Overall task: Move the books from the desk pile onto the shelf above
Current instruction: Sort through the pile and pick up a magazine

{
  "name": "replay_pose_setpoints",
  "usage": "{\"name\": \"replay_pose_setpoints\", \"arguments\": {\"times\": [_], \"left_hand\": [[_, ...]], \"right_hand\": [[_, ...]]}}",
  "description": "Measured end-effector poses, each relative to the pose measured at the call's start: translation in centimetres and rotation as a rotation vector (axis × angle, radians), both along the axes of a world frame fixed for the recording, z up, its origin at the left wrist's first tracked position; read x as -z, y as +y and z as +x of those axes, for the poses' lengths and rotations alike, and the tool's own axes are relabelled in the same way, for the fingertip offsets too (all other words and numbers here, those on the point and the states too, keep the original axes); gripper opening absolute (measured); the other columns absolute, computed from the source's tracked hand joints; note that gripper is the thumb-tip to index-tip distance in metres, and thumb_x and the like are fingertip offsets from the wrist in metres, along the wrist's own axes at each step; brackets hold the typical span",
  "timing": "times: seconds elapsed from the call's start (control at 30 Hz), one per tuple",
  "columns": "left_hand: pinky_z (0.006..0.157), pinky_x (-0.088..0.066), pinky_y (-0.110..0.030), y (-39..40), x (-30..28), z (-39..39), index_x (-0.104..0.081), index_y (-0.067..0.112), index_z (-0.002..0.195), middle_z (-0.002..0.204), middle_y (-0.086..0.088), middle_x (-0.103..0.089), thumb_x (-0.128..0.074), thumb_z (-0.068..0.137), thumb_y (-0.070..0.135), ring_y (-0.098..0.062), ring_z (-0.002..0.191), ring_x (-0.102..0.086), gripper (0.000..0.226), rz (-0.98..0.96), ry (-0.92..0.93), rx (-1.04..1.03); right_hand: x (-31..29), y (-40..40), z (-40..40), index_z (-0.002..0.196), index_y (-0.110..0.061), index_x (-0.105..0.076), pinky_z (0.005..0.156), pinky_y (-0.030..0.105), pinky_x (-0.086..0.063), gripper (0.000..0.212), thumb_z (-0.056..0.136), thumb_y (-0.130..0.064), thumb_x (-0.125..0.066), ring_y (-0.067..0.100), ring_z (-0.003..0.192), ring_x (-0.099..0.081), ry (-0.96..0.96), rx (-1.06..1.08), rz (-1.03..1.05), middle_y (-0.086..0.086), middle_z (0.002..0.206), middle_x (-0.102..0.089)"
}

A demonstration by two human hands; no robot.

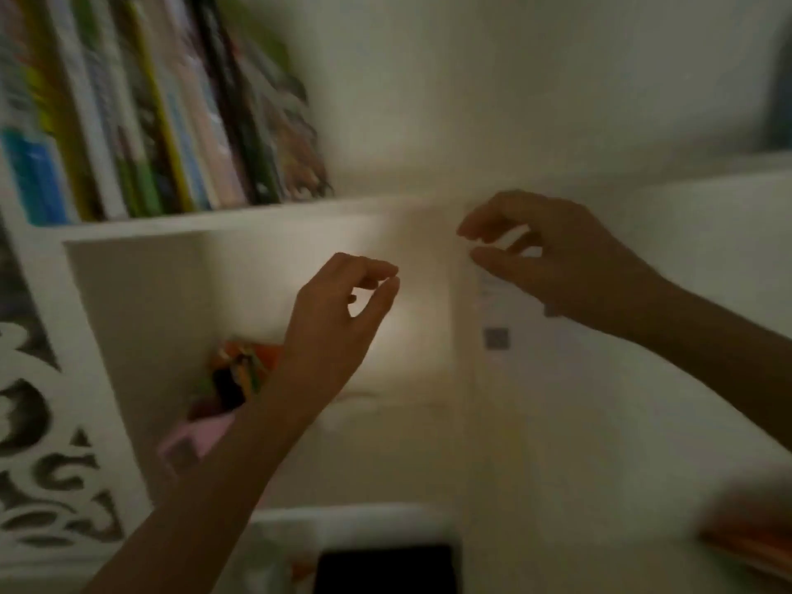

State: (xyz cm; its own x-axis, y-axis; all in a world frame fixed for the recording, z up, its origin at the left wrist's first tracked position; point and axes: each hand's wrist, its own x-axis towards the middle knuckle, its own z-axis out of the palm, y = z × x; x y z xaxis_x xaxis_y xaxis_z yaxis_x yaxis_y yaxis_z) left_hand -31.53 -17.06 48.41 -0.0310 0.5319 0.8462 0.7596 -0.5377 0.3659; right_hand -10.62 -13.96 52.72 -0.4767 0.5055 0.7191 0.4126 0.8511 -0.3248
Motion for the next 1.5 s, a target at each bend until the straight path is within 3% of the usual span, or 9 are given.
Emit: {"name": "replay_pose_setpoints", "arguments": {"times": [0.27,0.47,0.67,0.8,0.87,0.97,1.07,1.2,1.5], "left_hand": [[0.073,-0.038,-0.003,2.1,19.5,16.2,-0.066,0.01,0.106,0.1,-0.001,-0.062,-0.058,0.091,0.018,-0.004,0.084,-0.056,0.018,-0.619,0.082,0.351],[0.088,-0.044,-0.029,2.1,34.9,28.3,-0.065,0.008,0.107,0.104,-0.009,-0.061,-0.058,0.091,0.025,-0.017,0.095,-0.057,0.024,-1.049,0.276,0.49],[0.083,-0.038,-0.02,3.1,42.4,38.8,-0.062,0.007,0.112,0.113,-0.011,-0.057,-0.056,0.093,0.017,-0.019,0.102,-0.056,0.023,-1.292,0.287,0.441],[0.085,-0.037,-0.021,4.2,44.4,43.9,-0.058,0.003,0.119,0.12,-0.017,-0.053,-0.056,0.092,0.011,-0.027,0.109,-0.054,0.029,-1.352,0.231,0.335],[0.088,-0.041,-0.027,4.7,44.7,46.0,-0.058,0.001,0.117,0.119,-0.017,-0.051,-0.058,0.09,0.008,-0.03,0.107,-0.055,0.028,-1.335,0.196,0.314],[0.08,-0.045,-0.027,6.0,44.1,48.7,-0.059,0.005,0.114,0.111,-0.007,-0.047,-0.058,0.09,0.009,-0.023,0.097,-0.057,0.025,-1.274,0.162,0.338],[0.077,-0.044,-0.025,8.3,43.3,51.2,-0.058,0.007,0.116,0.11,-0.003,-0.045,-0.055,0.092,0.011,-0.02,0.098,-0.055,0.024,-1.213,0.145,0.368],[0.076,-0.042,-0.019,10.8,42.0,53.4,-0.058,0.007,0.114,0.112,-0.004,-0.048,-0.052,0.094,0.011,-0.016,0.098,-0.054,0.022,-1.204,0.142,0.456],[0.056,-0.047,-0.011,11.7,40.1,54.2,-0.054,0.018,0.1,0.092,0.003,-0.052,-0.05,0.095,0.01,-0.003,0.066,-0.055,0.01,-1.282,0.011,0.559]], "right_hand": [[20.5,-2.3,17.8,0.116,-0.016,-0.06,0.076,0.013,-0.036,0.027,0.09,-0.021,-0.061,0.013,0.1,-0.053,-0.284,0.411,-0.467,0.001,0.11,-0.059],[37.5,-6.0,32.7,0.127,-0.013,-0.053,0.095,0.027,-0.035,0.034,0.094,-0.02,-0.054,0.023,0.12,-0.048,-0.472,0.656,-0.919,0.007,0.128,-0.051],[46.1,-6.5,45.2,0.135,-0.011,-0.047,0.101,0.029,-0.033,0.042,0.094,-0.016,-0.052,0.025,0.126,-0.044,-0.353,0.747,-1.177,0.009,0.14,-0.046],[48.5,-5.1,48.8,0.122,-0.005,-0.056,0.094,0.031,-0.039,0.033,0.097,-0.023,-0.045,0.029,0.116,-0.052,-0.299,0.784,-1.238,0.014,0.124,-0.056],[47.9,-4.3,49.4,0.109,-0.004,-0.061,0.082,0.033,-0.042,0.037,0.093,-0.029,-0.039,0.031,0.102,-0.058,-0.183,0.865,-1.059,0.015,0.108,-0.06],[47.0,-2.2,51.3,0.114,-0.006,-0.059,0.082,0.041,-0.05,0.038,0.079,-0.019,-0.07,0.038,0.105,-0.058,-0.19,1.047,-0.623,0.019,0.113,-0.058],[47.4,-0.2,54.8,0.139,-0.011,-0.033,0.101,0.059,-0.03,0.096,0.057,-0.006,-0.082,0.05,0.129,-0.037,-0.522,1.119,-0.616,0.026,0.141,-0.04],[48.6,0.6,59.4,0.139,-0.032,0.026,0.111,0.059,-0.017,0.102,0.088,-0.011,-0.059,0.047,0.141,0.002,-0.735,1.075,-0.734,0.021,0.156,0.008],[41.7,2.1,60.7,0.144,-0.029,0.012,0.105,0.044,-0.037,0.077,0.096,-0.034,-0.048,0.03,0.137,-0.033,-0.45,0.973,-0.74,0.01,0.156,-0.02]]}}
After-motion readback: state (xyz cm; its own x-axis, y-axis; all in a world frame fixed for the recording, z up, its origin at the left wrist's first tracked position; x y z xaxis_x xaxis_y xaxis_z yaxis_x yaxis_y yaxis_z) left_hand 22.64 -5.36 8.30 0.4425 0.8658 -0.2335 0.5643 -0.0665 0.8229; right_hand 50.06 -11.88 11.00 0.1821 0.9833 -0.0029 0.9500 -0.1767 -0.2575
